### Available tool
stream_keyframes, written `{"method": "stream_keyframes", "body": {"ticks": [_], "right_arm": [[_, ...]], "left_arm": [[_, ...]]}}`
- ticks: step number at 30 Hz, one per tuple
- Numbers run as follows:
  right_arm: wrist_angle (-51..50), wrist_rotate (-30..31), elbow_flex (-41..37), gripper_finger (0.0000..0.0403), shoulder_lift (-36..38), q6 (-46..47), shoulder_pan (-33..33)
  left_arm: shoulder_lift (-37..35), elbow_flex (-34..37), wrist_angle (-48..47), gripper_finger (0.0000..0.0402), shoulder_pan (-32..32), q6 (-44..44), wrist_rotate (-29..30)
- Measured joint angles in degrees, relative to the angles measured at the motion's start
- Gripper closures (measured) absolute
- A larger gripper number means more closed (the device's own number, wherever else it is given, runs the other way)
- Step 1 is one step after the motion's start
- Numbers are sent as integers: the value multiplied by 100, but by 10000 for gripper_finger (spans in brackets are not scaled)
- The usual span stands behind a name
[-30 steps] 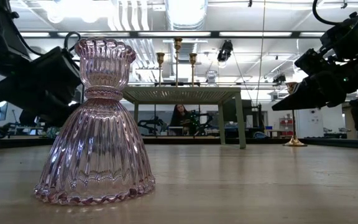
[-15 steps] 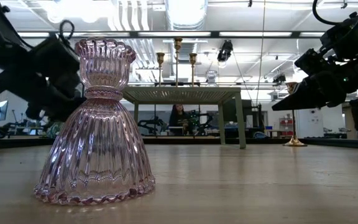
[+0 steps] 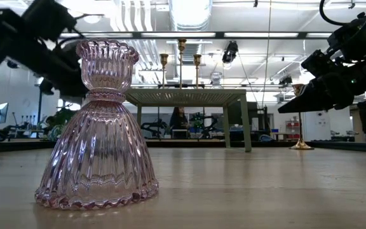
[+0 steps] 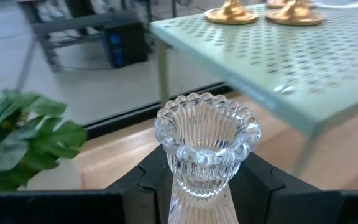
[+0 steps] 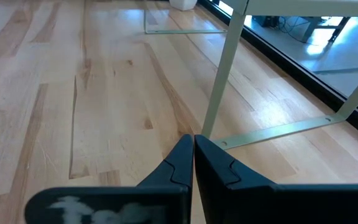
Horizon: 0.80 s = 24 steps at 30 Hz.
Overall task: Pick & Place candle stick holders
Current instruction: Put the transparent glass candle holder on the shelf
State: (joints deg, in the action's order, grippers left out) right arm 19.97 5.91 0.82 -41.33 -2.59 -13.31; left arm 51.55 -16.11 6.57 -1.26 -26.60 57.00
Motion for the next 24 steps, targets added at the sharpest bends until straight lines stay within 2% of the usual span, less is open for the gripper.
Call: {"method": "stream_keyframes", "body": {"ticks": [4, 8, 12, 19, 21, 24], "right_arm": [[0, 0, 0, 394, -1, 0, 1], [0, 0, 0, 394, -1, 0, 1], [0, 0, 0, 394, -1, 0, -1], [-1, 0, 0, 394, -1, 0, 0], [-1, 0, 0, 394, 0, 0, 0], [-2, 0, 0, 394, 0, 0, -1]], "left_arm": [[-418, -508, -1077, 277, -2, 63, -413], [-578, -1232, -2363, 277, -4, 58, -466], [-558, -1959, -3185, 277, -4, 105, -485], [-428, -2614, -3103, 277, -221, 815, -950], [-377, -2645, -2839, 277, -439, 1085, -1274], [-264, -2624, -2214, 277, -942, 1483, -2140]]}}
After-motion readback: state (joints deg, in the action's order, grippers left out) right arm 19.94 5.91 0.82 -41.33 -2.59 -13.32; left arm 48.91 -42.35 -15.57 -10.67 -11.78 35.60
